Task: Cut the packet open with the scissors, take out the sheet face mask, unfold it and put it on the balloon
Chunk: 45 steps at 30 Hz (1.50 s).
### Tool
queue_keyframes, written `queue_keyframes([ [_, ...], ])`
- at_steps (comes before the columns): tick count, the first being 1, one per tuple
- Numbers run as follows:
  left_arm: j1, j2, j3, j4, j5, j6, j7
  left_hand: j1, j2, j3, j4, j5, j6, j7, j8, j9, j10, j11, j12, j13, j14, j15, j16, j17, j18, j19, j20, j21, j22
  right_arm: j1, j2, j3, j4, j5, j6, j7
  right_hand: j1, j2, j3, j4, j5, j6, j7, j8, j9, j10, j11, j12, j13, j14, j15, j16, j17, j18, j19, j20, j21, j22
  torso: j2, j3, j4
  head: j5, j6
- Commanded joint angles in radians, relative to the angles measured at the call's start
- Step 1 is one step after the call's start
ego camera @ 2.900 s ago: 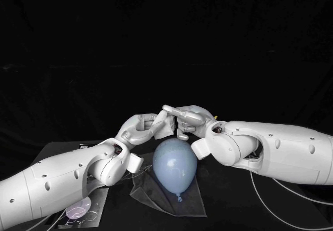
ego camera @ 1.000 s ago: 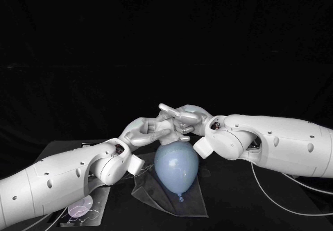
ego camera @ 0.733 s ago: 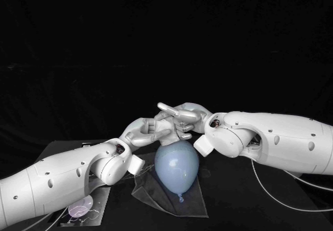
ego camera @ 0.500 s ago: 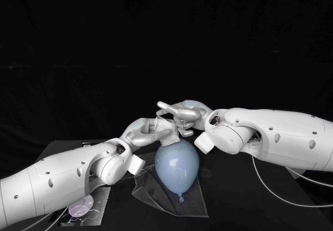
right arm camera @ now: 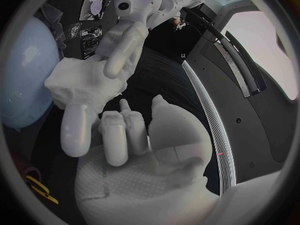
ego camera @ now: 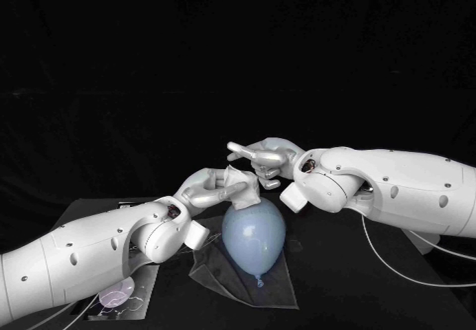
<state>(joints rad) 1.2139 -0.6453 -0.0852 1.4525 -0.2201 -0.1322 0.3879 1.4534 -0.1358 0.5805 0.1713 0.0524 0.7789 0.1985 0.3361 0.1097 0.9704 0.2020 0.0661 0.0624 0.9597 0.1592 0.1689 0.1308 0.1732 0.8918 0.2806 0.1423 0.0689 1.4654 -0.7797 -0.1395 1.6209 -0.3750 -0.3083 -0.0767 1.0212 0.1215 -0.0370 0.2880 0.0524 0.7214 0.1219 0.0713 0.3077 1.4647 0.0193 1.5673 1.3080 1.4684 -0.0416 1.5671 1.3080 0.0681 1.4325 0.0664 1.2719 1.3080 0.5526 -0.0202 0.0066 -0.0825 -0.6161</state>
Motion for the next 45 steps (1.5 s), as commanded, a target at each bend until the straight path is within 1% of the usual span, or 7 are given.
queue_keyframes([
  [1, 0.002, 0.0, 0.002, 0.002, 0.053, 0.049, 0.003, -0.043, 0.003, -0.012, 0.038, -0.003, 0.004, 0.053, -0.012, -0.001, 0.0, 0.0, -0.005, 0.0, 0.003, 0.004, -0.011, -0.003, 0.009, 0.003, 0.005, -0.006, -0.003, 0.001, -0.008, 0.0, 0.002, -0.091, -0.069, 0.091, 0.061, 0.017, -0.001, -0.01, -0.004, 0.091, 0.011, 0.027, 0.026, 0.106, 0.027, 0.004, 0.263, 0.102, 0.019, 0.004, 0.263, -0.009, 0.002, 0.013, 0.007, 0.182, 0.0, 0.0004, 0.0002, 0.0, 0.0],
  [9, 0.002, -0.004, 0.002, -0.006, 0.121, 0.073, -0.001, -0.123, -0.005, -0.074, 0.114, -0.004, -0.001, 0.061, -0.029, -0.003, -0.017, 0.007, -0.004, 0.001, -0.005, 0.009, -0.025, -0.006, 0.009, -0.003, 0.007, -0.018, -0.003, 0.002, -0.051, 0.0, 0.009, -0.162, -0.205, 0.275, 0.271, -0.005, 0.022, -0.113, -0.002, 0.189, 0.038, 0.064, 0.027, 0.103, 0.055, -0.006, 0.257, 0.102, 0.047, 0.004, 0.263, -0.005, -0.011, 0.041, -0.01, 0.177, 0.0, 0.0006, -0.0004, 0.003, 0.0],
  [13, 0.003, -0.006, 0.002, -0.011, 0.161, 0.087, -0.006, -0.19, 0.066, -0.092, 0.122, -0.003, 0.001, 0.063, -0.04, -0.004, -0.021, 0.009, -0.004, 0.001, -0.005, 0.011, -0.033, -0.007, 0.008, -0.005, 0.008, -0.025, -0.003, 0.002, -0.078, -0.001, 0.018, -0.205, -0.235, 0.316, 0.32, -0.021, 0.023, -0.146, -0.002, 0.215, 0.033, 0.071, 0.022, 0.098, 0.052, -0.017, 0.25, 0.102, 0.045, 0.004, 0.263, -0.003, -0.016, 0.044, -0.015, 0.175, 0.0, 0.0016, -0.001, 0.006, -0.007],
  [22, 0.004, -0.012, 0.002, -0.017, 0.226, 0.133, -0.023, -0.268, 0.152, -0.103, 0.123, -0.003, -0.018, 0.071, -0.069, -0.01, -0.045, 0.016, -0.005, 0.0, -0.016, 0.018, -0.051, -0.01, 0.006, -0.013, 0.009, -0.037, -0.003, 0.0, -0.131, -0.01, 0.046, -0.276, -0.258, 0.333, 0.352, -0.024, 0.029, -0.169, 0.001, 0.232, 0.029, 0.072, 0.013, 0.097, 0.048, -0.02, 0.248, 0.102, 0.043, 0.004, 0.263, -0.002, -0.017, 0.043, -0.015, 0.175, 0.001, 0.002, -0.0011, 0.008, -0.015],
  [26, 0.005, -0.015, 0.002, -0.018, 0.238, 0.147, -0.026, -0.217, 0.229, -0.004, 0.106, -0.002, -0.021, 0.067, -0.08, -0.012, -0.049, 0.013, -0.004, 0.001, -0.015, 0.016, -0.056, -0.011, 0.007, -0.012, 0.009, -0.038, -0.002, -0.003, -0.149, -0.013, 0.061, -0.286, -0.262, 0.332, 0.356, -0.022, 0.032, -0.172, 0.004, 0.235, 0.029, 0.072, 0.011, 0.097, 0.047, -0.019, 0.249, 0.102, 0.042, 0.004, 0.263, -0.002, -0.017, 0.042, -0.015, 0.175, 0.0, 0.0015, -0.0008, 0.01, -0.022],
  [35, 0.005, -0.02, 0.003, -0.018, 0.262, 0.158, -0.023, -0.297, 0.212, 0.193, 0.112, -0.003, -0.05, 0.083, -0.119, -0.018, -0.069, 0.024, -0.004, 0.001, -0.019, 0.025, -0.075, -0.014, 0.005, -0.017, 0.01, -0.046, -0.002, -0.012, -0.168, -0.019, 0.081, -0.3, -0.266, 0.323, 0.358, -0.021, 0.033, -0.173, 0.006, 0.236, 0.029, 0.071, 0.01, 0.096, 0.047, -0.022, 0.247, 0.102, 0.042, 0.004, 0.263, -0.002, -0.018, 0.042, -0.016, 0.175, 0.0, 0.0008, 0.0004, 0.018, -0.03],
  [45, 0.005, -0.026, 0.003, -0.012, 0.28, 0.163, -0.019, -0.769, 0.153, 0.555, 0.083, -0.003, -0.069, 0.089, -0.163, -0.019, -0.091, 0.033, -0.004, 0.001, -0.026, 0.033, -0.098, -0.017, 0.0, -0.031, 0.009, -0.056, -0.002, -0.017, -0.17, -0.021, 0.09, -0.328, -0.265, 0.297, 0.359, -0.023, 0.033, -0.174, 0.008, 0.236, 0.029, 0.07, 0.009, 0.095, 0.047, -0.024, 0.246, 0.102, 0.042, 0.004, 0.263, -0.001, -0.019, 0.042, -0.02, 0.174, 0.0, 0.0002, 0.0008, 0.024, -0.031],
])
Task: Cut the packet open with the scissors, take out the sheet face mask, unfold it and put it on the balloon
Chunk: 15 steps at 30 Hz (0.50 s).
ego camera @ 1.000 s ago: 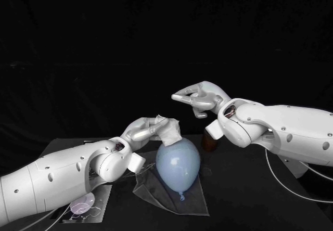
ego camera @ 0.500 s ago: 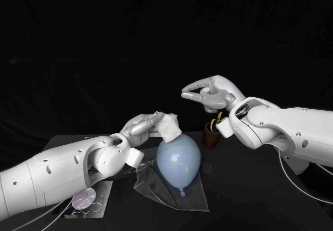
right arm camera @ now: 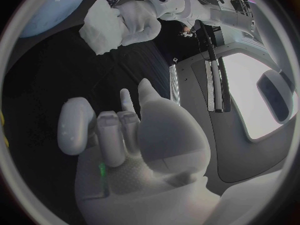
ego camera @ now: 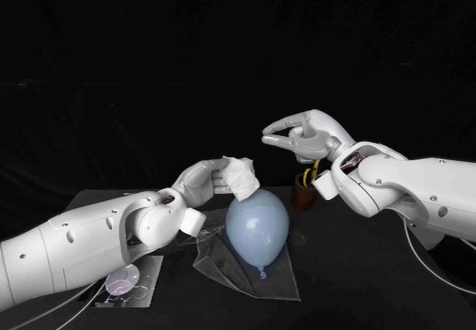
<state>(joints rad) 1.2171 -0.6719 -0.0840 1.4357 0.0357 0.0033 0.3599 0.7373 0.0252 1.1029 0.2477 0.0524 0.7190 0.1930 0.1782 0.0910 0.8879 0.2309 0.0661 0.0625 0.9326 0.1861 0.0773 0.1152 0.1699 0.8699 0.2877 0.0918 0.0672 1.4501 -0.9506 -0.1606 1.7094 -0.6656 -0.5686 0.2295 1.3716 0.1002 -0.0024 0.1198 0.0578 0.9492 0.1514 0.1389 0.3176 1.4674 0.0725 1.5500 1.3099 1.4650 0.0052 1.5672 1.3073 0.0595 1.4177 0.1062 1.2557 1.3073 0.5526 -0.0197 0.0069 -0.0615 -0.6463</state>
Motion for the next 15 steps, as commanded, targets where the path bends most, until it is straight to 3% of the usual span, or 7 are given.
queue_keyframes([
  [1, 0.002, 0.0, 0.002, 0.005, 0.024, 0.028, 0.008, -0.077, -0.012, 0.046, 0.012, -0.003, -0.01, 0.095, -0.008, -0.001, -0.01, 0.003, -0.004, 0.001, 0.0, 0.008, -0.007, -0.001, 0.003, -0.012, 0.001, -0.006, 0.0, -0.002, 0.002, 0.0, 0.001, -0.044, -0.004, -0.013, 0.009, -0.004, -0.002, -0.008, 0.004, 0.008, -0.001, 0.002, -0.003, 0.092, -0.006, -0.007, 0.244, 0.106, -0.005, 0.004, 0.264, 0.008, -0.005, 0.002, -0.004, 0.174, 0.0, -0.0006, 0.0003, 0.004, -0.001],
  [3, 0.002, -0.002, 0.002, 0.007, 0.025, 0.029, 0.007, -0.159, -0.028, 0.091, 0.03, -0.006, -0.013, 0.098, -0.016, -0.001, -0.021, 0.004, -0.004, 0.0, -0.005, 0.007, -0.008, -0.003, 0.001, -0.027, 0.003, -0.009, -0.001, -0.003, 0.004, -0.001, 0.001, -0.058, -0.003, -0.023, 0.011, -0.005, -0.002, -0.009, 0.005, 0.009, -0.001, 0.001, -0.003, 0.092, -0.006, -0.008, 0.243, 0.106, -0.005, 0.004, 0.264, 0.008, -0.006, 0.002, -0.005, 0.174, 0.0, -0.0005, 0.0004, 0.006, 0.0],
  [15, 0.002, -0.007, 0.002, 0.012, 0.03, 0.027, 0.001, -0.31, -0.061, 0.168, 0.046, -0.004, -0.025, 0.101, -0.035, -0.004, -0.048, 0.009, -0.006, -0.001, -0.015, 0.01, -0.008, -0.006, -0.002, -0.054, 0.004, -0.012, -0.002, -0.006, 0.006, -0.002, 0.0, -0.097, -0.002, -0.056, 0.018, -0.007, 0.002, -0.016, 0.013, 0.012, -0.002, -0.001, -0.008, 0.091, -0.007, -0.011, 0.242, 0.106, -0.006, 0.004, 0.264, 0.009, -0.009, 0.002, -0.011, 0.172, 0.0, 0.0002, -0.0012, 0.018, 0.002],
])
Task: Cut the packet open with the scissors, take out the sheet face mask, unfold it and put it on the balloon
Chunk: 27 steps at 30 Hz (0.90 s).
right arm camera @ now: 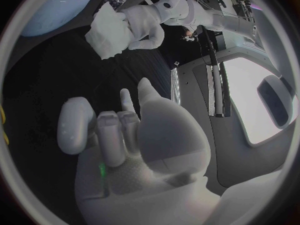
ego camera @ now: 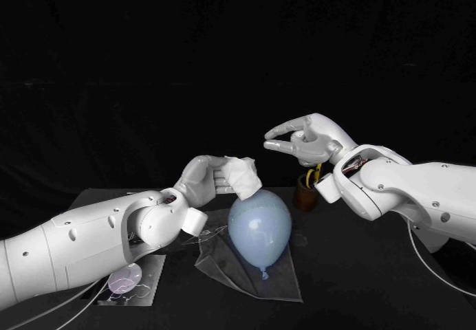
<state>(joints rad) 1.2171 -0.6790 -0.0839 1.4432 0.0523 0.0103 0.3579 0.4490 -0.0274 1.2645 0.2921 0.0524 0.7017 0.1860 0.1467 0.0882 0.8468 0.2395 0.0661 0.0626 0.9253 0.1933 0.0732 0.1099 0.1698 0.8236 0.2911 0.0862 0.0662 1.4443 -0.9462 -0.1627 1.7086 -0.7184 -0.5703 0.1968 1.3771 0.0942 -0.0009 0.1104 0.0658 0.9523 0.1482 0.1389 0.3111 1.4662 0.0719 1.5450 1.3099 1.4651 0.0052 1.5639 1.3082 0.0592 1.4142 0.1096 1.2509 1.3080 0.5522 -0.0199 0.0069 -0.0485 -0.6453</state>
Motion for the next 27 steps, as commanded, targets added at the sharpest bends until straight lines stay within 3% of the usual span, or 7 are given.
queue_keyframes([
  [1, 0.002, 0.0, 0.002, 0.006, 0.013, 0.02, 0.001, -0.044, -0.022, 0.008, 0.003, -0.004, -0.01, 0.108, -0.006, -0.001, -0.011, 0.0, -0.006, -0.001, -0.01, 0.003, -0.004, -0.002, -0.003, -0.01, 0.0, -0.007, -0.001, -0.001, 0.002, 0.0, 0.001, -0.05, 0.001, -0.026, 0.018, -0.004, 0.003, -0.012, 0.01, 0.011, 0.001, -0.002, -0.005, 0.091, -0.007, -0.007, 0.241, 0.106, -0.006, 0.007, 0.263, 0.01, -0.006, -0.002, -0.007, 0.171, 0.0, 0.0006, -0.0013, 0.005, 0.001],
  [5, 0.002, -0.002, 0.002, 0.009, 0.014, 0.022, -0.002, -0.055, -0.028, 0.01, 0.003, -0.004, -0.01, 0.108, -0.008, -0.002, -0.013, 0.001, -0.006, -0.001, -0.01, 0.003, -0.004, -0.002, -0.003, -0.011, 0.0, -0.007, -0.001, -0.001, 0.005, 0.0, 0.001, -0.071, 0.002, -0.035, 0.028, -0.009, 0.009, -0.023, 0.025, 0.015, 0.001, -0.004, -0.011, 0.091, -0.007, -0.007, 0.241, 0.106, -0.007, 0.007, 0.263, 0.01, -0.007, -0.003, -0.009, 0.171, 0.0, 0.0006, -0.0014, 0.008, 0.002],
  [9, 0.002, -0.003, 0.002, 0.011, 0.018, 0.023, -0.006, -0.085, -0.067, 0.003, 0.005, -0.003, -0.016, 0.108, -0.013, -0.003, -0.023, 0.002, -0.007, -0.002, -0.014, 0.004, -0.005, -0.003, -0.005, -0.019, 0.001, -0.008, -0.002, -0.002, 0.01, 0.0, 0.0, -0.102, 0.002, -0.044, 0.04, -0.013, 0.019, -0.036, 0.033, 0.02, 0.0, -0.007, -0.018, 0.091, -0.008, -0.008, 0.24, 0.106, -0.007, 0.007, 0.263, 0.011, -0.009, -0.003, -0.011, 0.17, 0.001, 0.0009, -0.0007, 0.01, -0.001],
  [11, 0.002, -0.004, 0.002, 0.012, 0.02, 0.024, -0.009, -0.092, -0.115, -0.031, 0.006, -0.003, -0.015, 0.109, -0.016, -0.003, -0.026, 0.002, -0.006, -0.002, -0.016, 0.004, -0.004, -0.003, -0.006, -0.02, 0.0, -0.008, -0.002, -0.002, 0.013, 0.0, 0.0, -0.119, 0.003, -0.048, 0.046, -0.015, 0.025, -0.044, 0.038, 0.023, 0.0, -0.008, -0.021, 0.09, -0.008, -0.01, 0.24, 0.106, -0.008, 0.007, 0.263, 0.011, -0.01, -0.004, -0.012, 0.17, 0.001, 0.0009, -0.0008, 0.01, -0.004],
  [12, 0.002, -0.004, 0.002, 0.012, 0.021, 0.027, -0.011, -0.082, -0.152, -0.112, 0.007, -0.003, -0.019, 0.109, -0.019, -0.003, -0.033, 0.002, -0.007, -0.002, -0.018, 0.005, -0.004, -0.004, -0.006, -0.019, 0.0, -0.008, -0.002, -0.002, 0.014, 0.0, 0.001, -0.133, 0.003, -0.052, 0.054, -0.017, 0.034, -0.053, 0.045, 0.025, 0.0, -0.009, -0.025, 0.09, -0.009, -0.01, 0.239, 0.106, -0.008, 0.007, 0.263, 0.011, -0.01, -0.004, -0.012, 0.17, 0.0, 0.0008, -0.0004, 0.009, -0.005],
  [19, 0.002, -0.005, 0.002, 0.015, 0.031, 0.043, -0.017, 0.013, -0.208, -0.388, 0.01, 0.004, -0.031, 0.108, -0.031, -0.005, -0.057, 0.003, -0.008, -0.003, -0.029, 0.007, -0.004, -0.005, -0.009, -0.028, 0.0, -0.011, -0.002, -0.004, 0.02, 0.0, 0.002, -0.194, 0.003, -0.066, 0.065, -0.022, 0.055, -0.072, 0.049, 0.033, 0.0, -0.013, -0.034, 0.09, -0.009, -0.01, 0.239, 0.106, -0.008, 0.007, 0.263, 0.011, -0.01, -0.005, -0.012, 0.17, 0.0, 0.0, -0.0003, 0.006, -0.008],
  [27, 0.002, -0.006, 0.002, 0.019, 0.033, 0.051, -0.021, 0.067, -0.231, -0.51, 0.011, 0.006, -0.033, 0.108, -0.034, -0.004, -0.058, 0.003, -0.007, -0.003, -0.031, 0.007, -0.003, -0.004, -0.009, -0.027, 0.0, -0.011, -0.002, -0.006, 0.026, 0.0, 0.006, -0.239, -0.001, -0.076, 0.07, -0.025, 0.071, -0.084, 0.052, 0.038, -0.001, -0.015, -0.041, 0.09, -0.009, -0.01, 0.239, 0.106, -0.009, 0.007, 0.263, 0.011, -0.01, -0.005, -0.012, 0.17, 0.001, 0.0003, -0.0005, 0.005, -0.009],
])
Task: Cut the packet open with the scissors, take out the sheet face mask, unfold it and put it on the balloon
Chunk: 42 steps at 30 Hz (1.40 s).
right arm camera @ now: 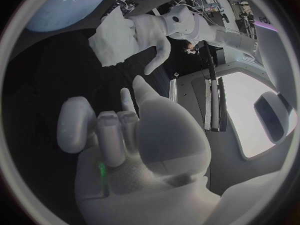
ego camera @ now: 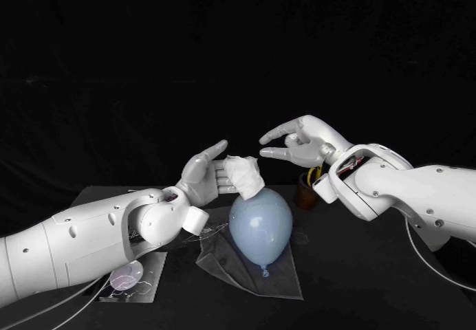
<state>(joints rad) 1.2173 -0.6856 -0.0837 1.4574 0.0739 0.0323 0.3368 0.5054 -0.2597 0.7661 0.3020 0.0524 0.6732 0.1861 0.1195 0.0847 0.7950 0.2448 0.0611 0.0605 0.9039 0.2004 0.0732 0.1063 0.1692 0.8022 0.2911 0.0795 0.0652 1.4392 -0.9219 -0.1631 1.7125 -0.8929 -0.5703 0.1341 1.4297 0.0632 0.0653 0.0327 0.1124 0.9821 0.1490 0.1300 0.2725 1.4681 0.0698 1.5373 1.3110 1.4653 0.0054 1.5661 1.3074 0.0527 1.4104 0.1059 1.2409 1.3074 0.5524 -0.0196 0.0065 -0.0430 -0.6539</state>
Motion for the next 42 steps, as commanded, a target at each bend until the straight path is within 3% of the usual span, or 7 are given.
queue_keyframes([
  [1, 0.002, 0.0, 0.002, 0.006, 0.011, 0.03, 0.0, 0.015, 0.013, -0.004, 0.001, 0.006, -0.003, 0.108, -0.006, 0.0, -0.004, -0.002, -0.002, 0.0, -0.009, 0.0, -0.002, -0.001, -0.008, -0.002, 0.0, -0.004, -0.001, -0.001, 0.003, 0.0, 0.003, -0.072, -0.002, -0.015, 0.017, 0.005, 0.008, -0.008, 0.006, 0.009, -0.001, -0.007, -0.003, 0.088, -0.007, -0.003, 0.238, 0.105, -0.009, 0.005, 0.263, 0.017, -0.006, -0.001, -0.001, 0.17, 0.001, -0.0002, -0.0003, -0.001, -0.001],
  [4, 0.002, -0.001, 0.002, 0.008, 0.011, 0.034, 0.002, 0.024, 0.079, 0.057, -0.001, -0.001, 0.009, 0.106, -0.004, 0.002, 0.011, -0.004, 0.0, 0.001, -0.006, -0.001, -0.001, 0.0, -0.006, 0.008, 0.0, -0.001, 0.0, -0.003, 0.004, 0.0, 0.005, -0.086, -0.003, -0.018, 0.018, 0.003, 0.015, -0.014, 0.009, 0.012, -0.001, -0.008, -0.006, 0.087, -0.007, -0.004, 0.237, 0.105, -0.009, 0.005, 0.263, 0.017, -0.007, -0.001, -0.002, 0.17, 0.001, -0.0002, -0.0002, 0.0, -0.001],
  [6, 0.002, -0.001, 0.002, 0.009, 0.012, 0.035, 0.005, 0.032, 0.163, 0.114, -0.005, -0.004, 0.015, 0.106, -0.004, 0.004, 0.018, -0.004, 0.0, 0.001, -0.004, -0.002, 0.0, 0.001, -0.005, 0.013, 0.0, 0.0, 0.001, -0.004, 0.004, 0.0, 0.007, -0.095, -0.004, -0.02, 0.019, 0.001, 0.024, -0.019, 0.011, 0.014, -0.001, -0.009, -0.009, 0.088, -0.007, -0.003, 0.238, 0.105, -0.009, 0.005, 0.263, 0.017, -0.007, -0.001, -0.003, 0.17, 0.001, -0.0003, 0.0001, -0.001, -0.001],
  [8, 0.002, -0.003, 0.002, 0.01, 0.012, 0.037, 0.008, 0.035, 0.181, 0.133, -0.007, -0.004, 0.022, 0.105, -0.003, 0.005, 0.028, -0.005, 0.0, 0.001, -0.003, -0.003, 0.0, 0.001, -0.004, 0.016, 0.0, 0.001, 0.001, -0.007, 0.004, 0.0, 0.01, -0.102, -0.006, -0.021, 0.019, 0.0, 0.024, -0.02, 0.011, 0.014, -0.001, -0.009, -0.01, 0.088, -0.007, -0.003, 0.238, 0.105, -0.009, 0.005, 0.263, 0.017, -0.007, -0.001, -0.003, 0.17, 0.0, -0.0001, -0.0004, -0.001, -0.001],
  [26, 0.003, -0.008, 0.002, 0.008, -0.005, 0.042, 0.0, 0.06, 0.159, 0.066, -0.008, -0.004, 0.055, 0.072, 0.006, 0.014, 0.082, -0.022, 0.001, 0.003, 0.01, -0.014, 0.003, 0.005, 0.011, 0.09, -0.002, 0.025, 0.005, -0.012, 0.0, 0.0, 0.013, -0.113, -0.016, -0.029, 0.015, -0.001, 0.037, -0.025, 0.013, 0.017, 0.0, -0.011, -0.014, 0.087, -0.007, -0.003, 0.238, 0.105, -0.009, 0.005, 0.263, 0.017, -0.007, -0.001, -0.002, 0.17, 0.0, 0.0001, -0.0003, -0.004, 0.004],
  [37, 0.003, -0.009, 0.002, 0.01, -0.034, 0.047, -0.014, 0.099, 0.17, -0.155, -0.008, -0.004, -0.23, -0.055, -0.072, -0.024, 0.079, -0.015, 0.001, 0.003, 0.046, -0.017, 0.014, 0.018, 0.012, 0.102, -0.003, 0.014, 0.001, -0.013, 0.001, 0.0, 0.012, -0.113, -0.015, -0.031, 0.01, -0.005, 0.041, -0.027, 0.013, 0.017, 0.0, -0.013, -0.017, 0.087, -0.006, -0.004, 0.237, 0.105, -0.008, 0.005, 0.263, 0.018, -0.008, -0.001, -0.004, 0.17, 0.0, -0.0002, -0.0001, -0.003, 0.007],
  [42, 0.003, -0.01, 0.002, 0.01, -0.039, 0.042, -0.014, 0.123, 0.184, -0.193, -0.008, -0.003, -0.281, -0.08, -0.077, -0.03, 0.051, -0.013, -0.001, 0.001, 0.047, -0.016, 0.012, 0.019, 0.011, 0.101, -0.003, 0.009, 0.001, -0.013, 0.001, 0.0, 0.011, -0.113, -0.013, -0.034, 0.01, -0.005, 0.041, -0.027, 0.013, 0.017, 0.0, -0.013, -0.017, 0.087, -0.006, -0.004, 0.237, 0.105, -0.008, 0.005, 0.263, 0.018, -0.008, -0.001, -0.004, 0.17, 0.0, -0.0003, 0.0, -0.006, 0.007],
])
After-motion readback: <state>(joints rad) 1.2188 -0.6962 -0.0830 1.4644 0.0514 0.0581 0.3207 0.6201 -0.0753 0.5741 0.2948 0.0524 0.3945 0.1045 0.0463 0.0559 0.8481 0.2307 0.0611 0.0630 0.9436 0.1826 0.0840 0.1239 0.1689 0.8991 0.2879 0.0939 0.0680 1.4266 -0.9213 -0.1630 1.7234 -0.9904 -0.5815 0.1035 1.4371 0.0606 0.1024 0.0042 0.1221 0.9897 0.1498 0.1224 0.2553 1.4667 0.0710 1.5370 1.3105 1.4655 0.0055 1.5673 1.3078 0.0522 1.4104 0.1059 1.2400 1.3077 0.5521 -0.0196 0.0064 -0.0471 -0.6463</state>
